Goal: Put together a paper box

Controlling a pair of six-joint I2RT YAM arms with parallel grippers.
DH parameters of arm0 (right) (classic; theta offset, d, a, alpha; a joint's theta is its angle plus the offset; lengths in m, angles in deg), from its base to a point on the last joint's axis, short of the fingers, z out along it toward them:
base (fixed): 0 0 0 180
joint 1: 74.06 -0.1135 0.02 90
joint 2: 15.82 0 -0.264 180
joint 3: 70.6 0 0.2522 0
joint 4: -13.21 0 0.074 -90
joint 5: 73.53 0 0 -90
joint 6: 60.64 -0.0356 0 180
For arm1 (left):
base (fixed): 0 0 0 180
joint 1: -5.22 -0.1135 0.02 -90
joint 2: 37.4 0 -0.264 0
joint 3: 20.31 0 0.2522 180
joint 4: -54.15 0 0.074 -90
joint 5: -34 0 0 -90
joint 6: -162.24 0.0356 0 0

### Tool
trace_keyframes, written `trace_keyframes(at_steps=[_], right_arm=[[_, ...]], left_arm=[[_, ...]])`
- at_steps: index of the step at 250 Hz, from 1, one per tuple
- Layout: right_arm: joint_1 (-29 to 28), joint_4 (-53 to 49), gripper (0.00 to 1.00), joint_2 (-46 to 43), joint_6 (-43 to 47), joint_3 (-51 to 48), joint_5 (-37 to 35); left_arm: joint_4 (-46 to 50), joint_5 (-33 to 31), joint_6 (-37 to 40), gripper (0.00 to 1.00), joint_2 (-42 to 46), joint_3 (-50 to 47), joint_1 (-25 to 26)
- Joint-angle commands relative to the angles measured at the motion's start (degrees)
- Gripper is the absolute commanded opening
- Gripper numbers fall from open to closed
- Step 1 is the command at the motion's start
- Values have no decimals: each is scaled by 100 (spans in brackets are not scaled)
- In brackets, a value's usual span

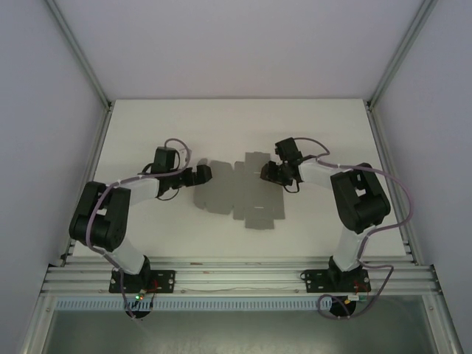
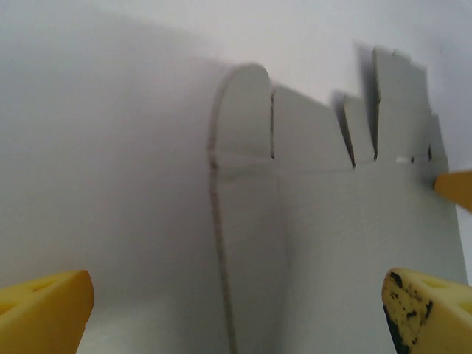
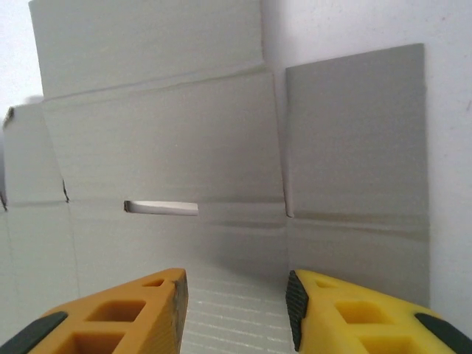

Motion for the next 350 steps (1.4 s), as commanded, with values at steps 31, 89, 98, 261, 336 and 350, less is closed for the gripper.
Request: trace_keyframes(at_steps=[31,89,98,261,336,350], right_arm=[[4,241,41,157,-38,-329,-143],[7,452,42,36,-166,-414,-167],[7,408,42,-19,-113,-393,-234],[1892,1202,90,-2727,755,-1355,3273],[1944,1629,65,-2665,619,-1307,4393],[1938,1642,53,-2682,625,-1306,4378]], left_arm=[[-496,998,-306,87,-320,157,261],[-683,1019,-640,39,-186,176,461],[-637,918,-615,34,-88,156,456],[-1319,1195,-1320,0,2320,371,410],[-1330,1024,-1687,0,2796,326,403],[-1327,1056,-1676,0,2807,308,403]])
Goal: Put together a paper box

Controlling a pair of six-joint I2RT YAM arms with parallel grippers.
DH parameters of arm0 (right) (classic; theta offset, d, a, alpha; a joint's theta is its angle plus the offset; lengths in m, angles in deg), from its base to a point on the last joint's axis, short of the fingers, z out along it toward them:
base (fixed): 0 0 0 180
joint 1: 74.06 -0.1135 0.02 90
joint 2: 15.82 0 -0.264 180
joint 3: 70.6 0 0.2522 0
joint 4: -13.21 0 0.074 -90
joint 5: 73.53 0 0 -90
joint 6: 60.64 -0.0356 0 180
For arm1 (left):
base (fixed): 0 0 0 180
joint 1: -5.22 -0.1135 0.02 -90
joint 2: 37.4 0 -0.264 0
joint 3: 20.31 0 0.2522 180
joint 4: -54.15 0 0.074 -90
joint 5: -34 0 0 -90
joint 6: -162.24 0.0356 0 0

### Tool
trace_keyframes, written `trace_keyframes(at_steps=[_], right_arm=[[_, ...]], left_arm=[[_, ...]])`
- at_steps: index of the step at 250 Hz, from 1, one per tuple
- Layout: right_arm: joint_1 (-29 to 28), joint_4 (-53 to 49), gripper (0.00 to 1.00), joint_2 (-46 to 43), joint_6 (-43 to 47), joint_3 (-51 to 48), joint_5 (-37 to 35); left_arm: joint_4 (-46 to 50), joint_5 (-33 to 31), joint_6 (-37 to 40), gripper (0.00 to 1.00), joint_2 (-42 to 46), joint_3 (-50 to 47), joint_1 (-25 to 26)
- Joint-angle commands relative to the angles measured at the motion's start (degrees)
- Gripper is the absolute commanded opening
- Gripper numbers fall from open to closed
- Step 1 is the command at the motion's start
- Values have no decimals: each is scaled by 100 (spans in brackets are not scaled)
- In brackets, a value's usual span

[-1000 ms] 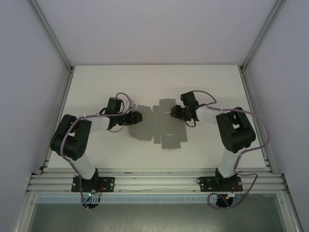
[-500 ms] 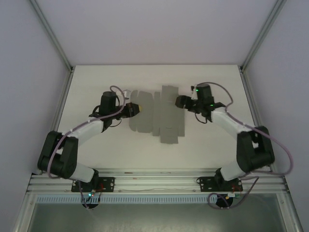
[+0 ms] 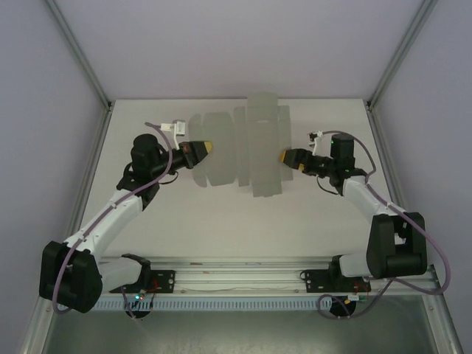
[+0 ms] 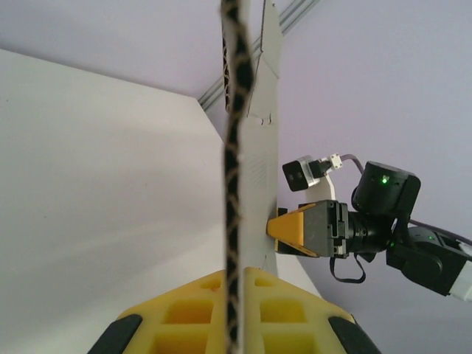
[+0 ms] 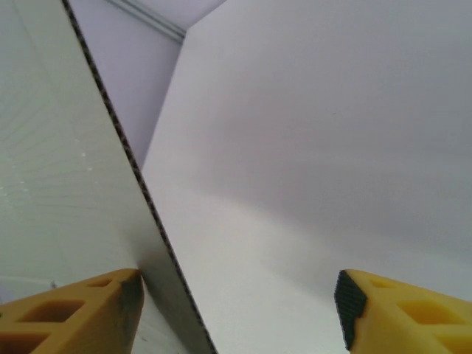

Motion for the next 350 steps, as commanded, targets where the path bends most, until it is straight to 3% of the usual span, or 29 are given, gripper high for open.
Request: trace_keyframes(at_steps=[1,16,57,80,89,104,109,112,131,147,174,201,254,301,350], right_arm=[[0,357,53,-80,26,82,525],[8,440,42,-89,60,76,622],[-1,514,1,-72,92,122,715],[1,272,0,-143,479,154,684],[-7,147,0,-178,690,167,647],[-54,-251,0,-229,1176,225,429],[-88,-437,0,-249,1371,258,289],[-122,-573,0,-258,1497,284,175],[-377,-1489,0,-268,2449,462,-612],[-674,-1999,0,-209,3104,583,-1405],[-1092,-2098,0,-19,3469,704,-2807],[-1325,-1987,0,273,3482,893,-3531],[-1885,-1847,0,709,4012,1140,-4350],[-2308,-1548,0,837,4465,1078,-4884],[-2609,-1071,0,888,4632,896,-4845]], left_arm=[[-260,34,-184,0,93,34,-39],[-358,15,-248,0,92,-20,-37],[-52,-227,-37,0,126,-5,-44],[270,-619,160,0,174,-79,-49],[469,-847,299,18,196,-132,-48],[1132,-1592,481,81,259,-163,-42],[1361,-1893,574,97,296,-188,-42],[1478,-2071,610,100,309,-206,-46],[2252,-3310,609,100,436,-331,-52],[2657,-3942,708,100,542,-428,-47],[3243,-4321,807,100,654,-401,-47],[2957,-3452,909,100,617,-443,-36],[941,-976,455,100,-215,-322,5],[29,-310,-27,100,-1270,380,219],[-527,-77,-285,100,-2271,991,331]])
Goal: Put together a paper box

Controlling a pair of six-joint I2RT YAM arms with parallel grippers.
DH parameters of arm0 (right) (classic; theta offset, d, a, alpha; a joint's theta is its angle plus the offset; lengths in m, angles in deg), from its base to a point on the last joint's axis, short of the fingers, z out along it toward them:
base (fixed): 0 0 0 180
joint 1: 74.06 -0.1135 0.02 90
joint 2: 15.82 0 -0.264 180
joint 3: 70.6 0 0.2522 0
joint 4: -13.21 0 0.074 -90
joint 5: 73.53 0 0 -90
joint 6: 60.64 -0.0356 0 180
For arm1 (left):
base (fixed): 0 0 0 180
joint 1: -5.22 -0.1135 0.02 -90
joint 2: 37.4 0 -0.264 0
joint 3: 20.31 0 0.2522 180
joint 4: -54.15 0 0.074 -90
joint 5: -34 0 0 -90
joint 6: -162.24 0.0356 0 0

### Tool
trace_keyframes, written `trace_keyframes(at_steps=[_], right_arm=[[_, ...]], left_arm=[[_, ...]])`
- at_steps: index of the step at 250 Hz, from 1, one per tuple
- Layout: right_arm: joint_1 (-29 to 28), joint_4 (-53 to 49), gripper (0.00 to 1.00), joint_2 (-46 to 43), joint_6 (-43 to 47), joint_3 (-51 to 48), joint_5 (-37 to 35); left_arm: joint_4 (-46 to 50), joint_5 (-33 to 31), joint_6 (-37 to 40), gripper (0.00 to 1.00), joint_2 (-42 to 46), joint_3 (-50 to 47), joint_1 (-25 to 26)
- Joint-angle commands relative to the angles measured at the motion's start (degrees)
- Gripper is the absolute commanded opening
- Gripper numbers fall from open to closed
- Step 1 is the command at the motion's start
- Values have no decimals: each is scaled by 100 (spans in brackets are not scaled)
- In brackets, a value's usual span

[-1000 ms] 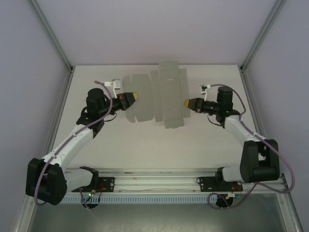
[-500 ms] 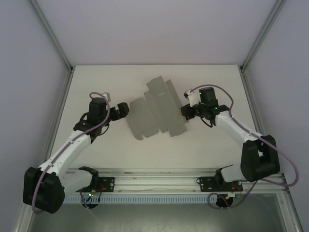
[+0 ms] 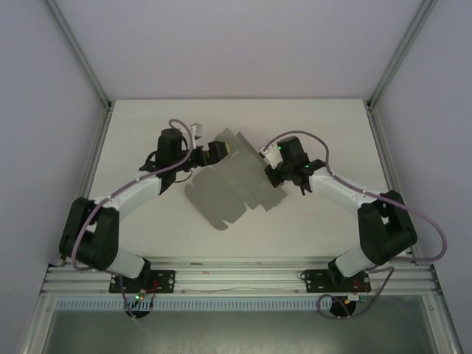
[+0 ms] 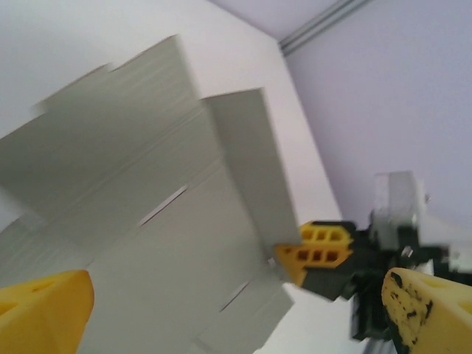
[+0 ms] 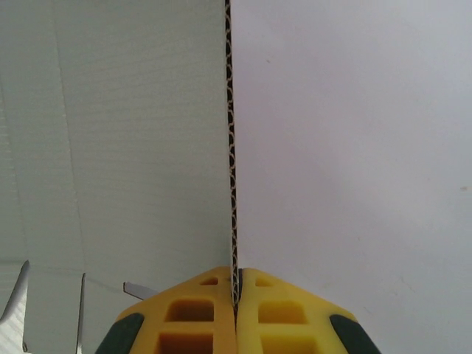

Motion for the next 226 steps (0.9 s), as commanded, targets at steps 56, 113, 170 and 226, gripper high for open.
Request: trace_keyframes(at_steps=[56,113,170,226], right_arm=[[-214,704,0,18,793,-351,217],[-441,1200,0,-149,1684,-731,-143],[-489,1458,0,-32,1894,-738,-824],[-497,1567,0,-137,1783,-755,-903]], left_arm=[[-691,268,-237,100,-1167,911,26],[-304,56,-280,98,-1558,1179,-16],[291,-505,-195,81,-1397,1158,-10],[1181,-857,285,51,-1334,1363,47]])
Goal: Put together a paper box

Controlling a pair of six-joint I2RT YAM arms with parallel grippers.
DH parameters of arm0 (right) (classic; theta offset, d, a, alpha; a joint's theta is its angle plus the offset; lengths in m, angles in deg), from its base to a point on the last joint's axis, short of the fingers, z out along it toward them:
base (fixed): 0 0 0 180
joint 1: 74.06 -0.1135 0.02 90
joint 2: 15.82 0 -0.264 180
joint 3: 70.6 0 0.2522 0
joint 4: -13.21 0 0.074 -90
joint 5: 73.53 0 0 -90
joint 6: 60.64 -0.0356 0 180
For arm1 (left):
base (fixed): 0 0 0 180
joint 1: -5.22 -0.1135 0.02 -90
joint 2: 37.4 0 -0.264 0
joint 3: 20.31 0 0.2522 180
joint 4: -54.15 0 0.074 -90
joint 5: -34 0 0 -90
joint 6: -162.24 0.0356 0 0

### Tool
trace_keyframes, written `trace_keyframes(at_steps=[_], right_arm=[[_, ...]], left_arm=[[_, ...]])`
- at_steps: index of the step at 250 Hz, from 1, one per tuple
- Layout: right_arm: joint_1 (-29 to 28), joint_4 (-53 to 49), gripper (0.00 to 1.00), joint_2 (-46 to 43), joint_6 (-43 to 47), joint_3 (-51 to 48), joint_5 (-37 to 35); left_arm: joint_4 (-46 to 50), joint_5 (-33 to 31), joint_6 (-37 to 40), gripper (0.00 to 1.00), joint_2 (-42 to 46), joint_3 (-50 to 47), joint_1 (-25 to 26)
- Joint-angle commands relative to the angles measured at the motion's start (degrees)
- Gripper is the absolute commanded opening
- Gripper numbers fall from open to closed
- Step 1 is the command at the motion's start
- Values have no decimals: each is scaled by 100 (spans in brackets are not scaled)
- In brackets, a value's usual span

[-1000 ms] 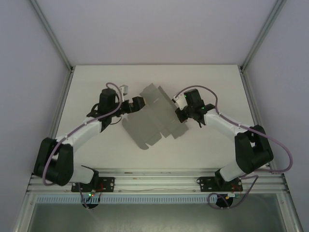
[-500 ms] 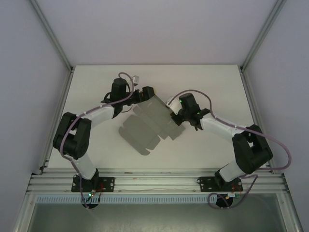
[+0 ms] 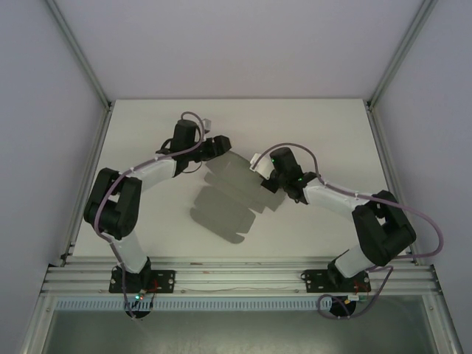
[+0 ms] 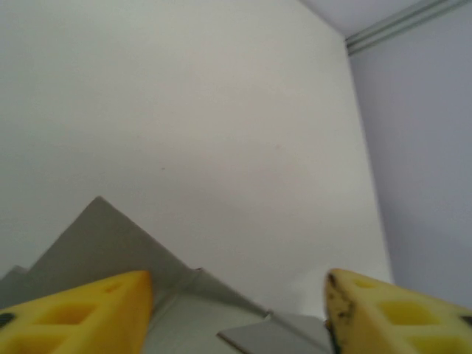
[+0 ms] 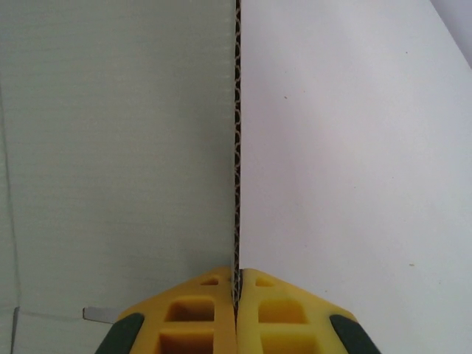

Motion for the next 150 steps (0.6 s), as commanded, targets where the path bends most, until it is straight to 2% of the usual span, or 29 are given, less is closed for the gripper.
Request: trace_keyframes(at_steps=[1,17,45,65,103,150], right_arm=[[-43,284,0,-128,36,-7,-209],[-38,326,0,-119,-29,6,-273],[-44,413,0,-142,-197,14,-244],[-52,422,0,-160,-320,67,-219],[-47,293,0,-142,-436,240,-344],[-76,224,0,-105,-482,333,-397]], left_arm=[[570,-330,351,51,166,205,34],[661,-331,431,44,225,187,70],[588,-341,474,42,403,35,127],[564,-290,475,33,444,-16,185],[673,-225,757,33,489,-10,459],[1232,-742,1117,34,401,322,800]])
